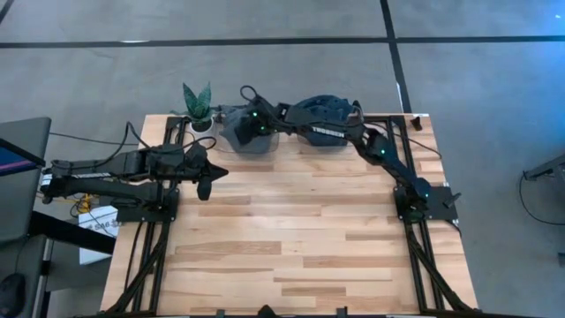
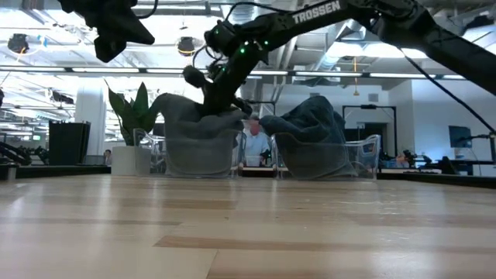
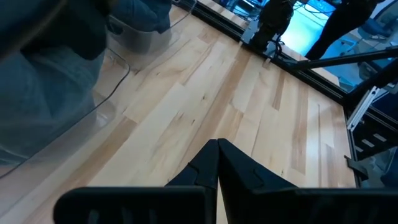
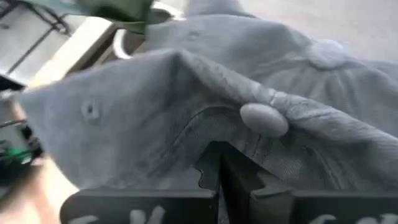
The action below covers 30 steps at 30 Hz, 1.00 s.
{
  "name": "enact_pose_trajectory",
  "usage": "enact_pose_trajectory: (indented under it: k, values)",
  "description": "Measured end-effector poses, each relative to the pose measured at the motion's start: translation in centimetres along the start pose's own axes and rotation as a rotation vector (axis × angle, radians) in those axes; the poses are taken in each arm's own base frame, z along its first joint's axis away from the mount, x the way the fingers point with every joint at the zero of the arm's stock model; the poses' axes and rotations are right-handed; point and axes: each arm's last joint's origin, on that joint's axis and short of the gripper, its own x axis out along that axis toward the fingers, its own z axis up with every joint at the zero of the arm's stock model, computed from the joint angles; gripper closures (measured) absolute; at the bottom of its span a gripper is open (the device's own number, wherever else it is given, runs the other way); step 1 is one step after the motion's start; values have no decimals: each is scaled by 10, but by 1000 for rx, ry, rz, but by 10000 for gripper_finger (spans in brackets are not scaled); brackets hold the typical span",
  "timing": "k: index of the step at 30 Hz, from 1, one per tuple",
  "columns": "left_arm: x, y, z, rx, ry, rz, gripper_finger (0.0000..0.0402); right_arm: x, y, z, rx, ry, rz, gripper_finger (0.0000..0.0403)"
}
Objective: Pick & Place hat
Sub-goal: Put the gray cap into the left transparent bin, then return to Home Position
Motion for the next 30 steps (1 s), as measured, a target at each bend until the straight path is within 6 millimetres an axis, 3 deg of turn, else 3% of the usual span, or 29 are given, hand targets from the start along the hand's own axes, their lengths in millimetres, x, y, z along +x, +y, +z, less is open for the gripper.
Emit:
enact_pose_trajectory:
  k: [3, 9, 13, 16, 20, 26, 30]
  values:
    - [0, 0, -1, -5, 7, 5, 402, -21, 13, 6, -38, -44, 19, 402]
    - [0, 0, 0, -7, 3, 6, 402, -89, 29, 24, -116, -96, 44, 401]
    - [0, 1, 0, 22, -5, 28, 401, -129, 37, 18, -296, -38, 26, 402]
    - [0, 2, 0, 99, -22, 57, 401, -155, 50, 5, -419, 3, 44, 403]
    - [0, 1, 2, 74, -39, 61, 402, -168, 56, -25, -499, 27, 48, 403]
    - [-1, -5, 1, 206, -100, -3, 402, -179, 36, -74, -394, -6, 81, 403]
    - [8, -2, -20, 250, -150, -67, 402, -188, 18, -95, -282, -39, 107, 403]
